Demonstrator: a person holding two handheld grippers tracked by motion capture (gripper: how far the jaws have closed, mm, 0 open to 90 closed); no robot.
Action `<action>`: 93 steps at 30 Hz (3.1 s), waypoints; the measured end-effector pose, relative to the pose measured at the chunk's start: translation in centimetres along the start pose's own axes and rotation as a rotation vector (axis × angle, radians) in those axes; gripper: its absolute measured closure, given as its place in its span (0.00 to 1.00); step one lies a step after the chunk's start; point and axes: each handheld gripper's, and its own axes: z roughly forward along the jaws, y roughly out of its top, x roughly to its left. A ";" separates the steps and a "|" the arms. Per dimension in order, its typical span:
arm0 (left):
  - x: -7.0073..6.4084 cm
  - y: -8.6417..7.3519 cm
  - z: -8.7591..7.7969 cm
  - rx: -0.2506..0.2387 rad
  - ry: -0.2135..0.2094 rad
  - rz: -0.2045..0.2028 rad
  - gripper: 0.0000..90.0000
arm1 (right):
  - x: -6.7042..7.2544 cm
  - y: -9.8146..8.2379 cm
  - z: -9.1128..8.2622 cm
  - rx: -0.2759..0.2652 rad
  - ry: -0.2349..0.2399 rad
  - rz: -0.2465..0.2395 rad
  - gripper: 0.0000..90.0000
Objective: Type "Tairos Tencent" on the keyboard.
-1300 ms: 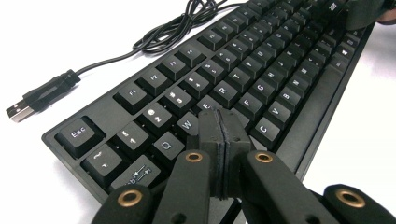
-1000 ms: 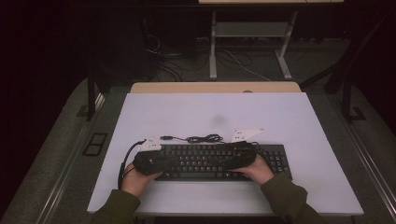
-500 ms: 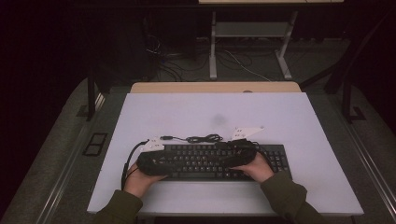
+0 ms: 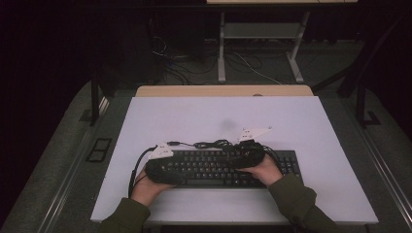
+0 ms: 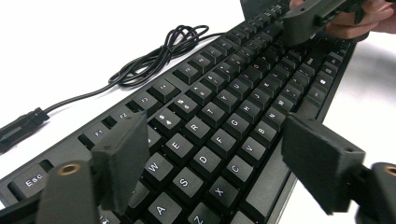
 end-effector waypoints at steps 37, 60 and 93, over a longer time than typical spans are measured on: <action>-0.1 0.0 0.6 -0.013 -0.004 0.016 0.15 | 0.2 -0.2 2.2 0.175 -0.004 -0.059 0.99; -0.1 0.1 0.6 -0.014 0.002 0.024 0.15 | 0.3 -0.4 2.5 0.206 -0.023 -0.073 0.99; 0.1 1.2 0.4 -0.076 0.021 0.023 0.35 | -0.9 0.1 0.2 -0.026 -0.008 0.023 0.33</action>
